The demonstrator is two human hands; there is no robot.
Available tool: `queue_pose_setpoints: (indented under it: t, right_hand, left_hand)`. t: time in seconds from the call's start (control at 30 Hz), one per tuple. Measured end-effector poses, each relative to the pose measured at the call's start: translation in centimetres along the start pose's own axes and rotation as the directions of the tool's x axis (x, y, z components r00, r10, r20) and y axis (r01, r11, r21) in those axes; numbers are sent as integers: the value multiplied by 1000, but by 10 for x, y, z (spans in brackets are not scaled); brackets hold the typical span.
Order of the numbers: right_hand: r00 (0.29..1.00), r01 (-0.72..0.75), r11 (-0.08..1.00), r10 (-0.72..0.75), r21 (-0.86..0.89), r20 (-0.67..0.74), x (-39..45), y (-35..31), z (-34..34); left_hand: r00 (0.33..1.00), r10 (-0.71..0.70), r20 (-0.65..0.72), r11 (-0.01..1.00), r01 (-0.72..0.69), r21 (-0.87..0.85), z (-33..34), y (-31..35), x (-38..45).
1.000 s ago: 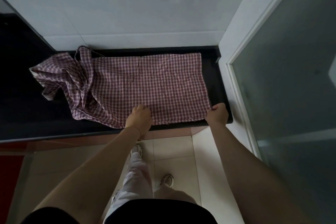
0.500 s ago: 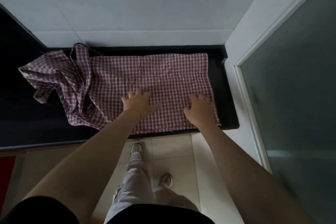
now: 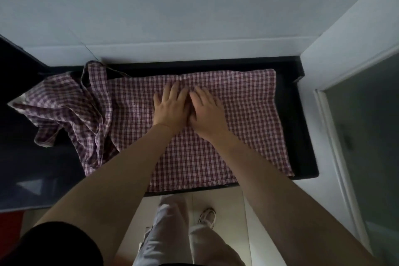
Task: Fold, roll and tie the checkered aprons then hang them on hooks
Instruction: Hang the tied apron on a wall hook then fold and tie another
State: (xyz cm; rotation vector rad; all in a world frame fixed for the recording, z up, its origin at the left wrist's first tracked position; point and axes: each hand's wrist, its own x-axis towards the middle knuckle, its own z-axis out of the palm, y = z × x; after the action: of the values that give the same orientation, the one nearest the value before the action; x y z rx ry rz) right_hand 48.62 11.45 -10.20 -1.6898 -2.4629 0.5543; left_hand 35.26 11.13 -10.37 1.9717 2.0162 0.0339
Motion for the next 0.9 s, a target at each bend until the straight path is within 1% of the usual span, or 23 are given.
queue_pose_setpoints:
  t: [0.07,0.13,0.2,0.3,0.37,0.4,0.47,0.5,0.53,0.57,0.6,0.63,0.67,0.7,0.73,0.8,0.83,0.87,0.9]
  right_hand:
    - [998,62,998,-62,-26,-7,2,6,7]
    - [994,103,991,-104,-81,-9,7,24,12]
    - [997,70,987,-73,-147,-12,9,49,11]
    - [993,-105,978,95,-178,-65,12,88,-4]
    - [964,-258,952,241,-165,-112,11,116,-17]
    - [938,-336,931,319,-141,-135,9,128,-23]
    - [863,-492,868,475,-70,-175,7,138,-32]
    - [829,-535,843,515,-44,-217,9,133,-35]
    - [825,-525,851,499,-30,-265,13,121,-37]
    - [860,-446,894,416,-40,-294,17,105,-37]
    - [918,-308,949,277,-68,-283,22,88,-35]
    - [963,-146,986,122,-86,-239,27,73,-30]
    - [983,-17,996,1,-87,-186,29,64,-25]
    - [987,51,995,-64,-91,-146,30,62,-19]
    - [990,66,992,-79,-108,-121,28,65,-14]
    - [993,1,988,-19,-152,-117,19,79,-9]
    - [988,-87,983,65,-159,-140,12,87,-9]
    - [965,-213,966,185,-144,-186,7,93,-10]
    - [918,-349,931,315,-112,-240,5,97,-12]
  left_hand:
    - [1000,12,21,998,-13,59,7,-2,0]
    - [1000,11,-14,997,-10,80,13,-6,3]
    - [1000,5,-28,996,-2,90,18,-8,3]
    - [1000,-4,-22,994,7,106,21,-9,3]
    - [1000,5,-23,993,-2,117,21,-10,4]
    - [1000,2,-22,993,0,119,21,-10,3]
    - [1000,0,-22,992,3,128,21,-10,3]
    - [1000,-1,-22,990,4,138,22,-10,2]
    - [1000,-3,-20,989,6,145,22,-9,2]
    - [1000,-6,-22,989,9,150,21,-9,3]
    - [1000,-6,-26,987,10,157,22,-10,3]
    - [1000,-2,-29,986,7,166,21,-10,2]
    - [1000,3,-28,985,2,172,21,-10,1]
    - [1000,13,-27,984,-8,175,22,-9,-2]
    - [999,26,-26,984,-21,178,23,-8,-5]
    - [999,41,-18,984,-37,176,24,-5,-13]
    - [999,42,-11,984,-39,173,25,-4,-15]
    - [999,38,-5,985,-37,171,25,-4,-18]
    - [999,33,2,984,-33,174,25,-4,-19]
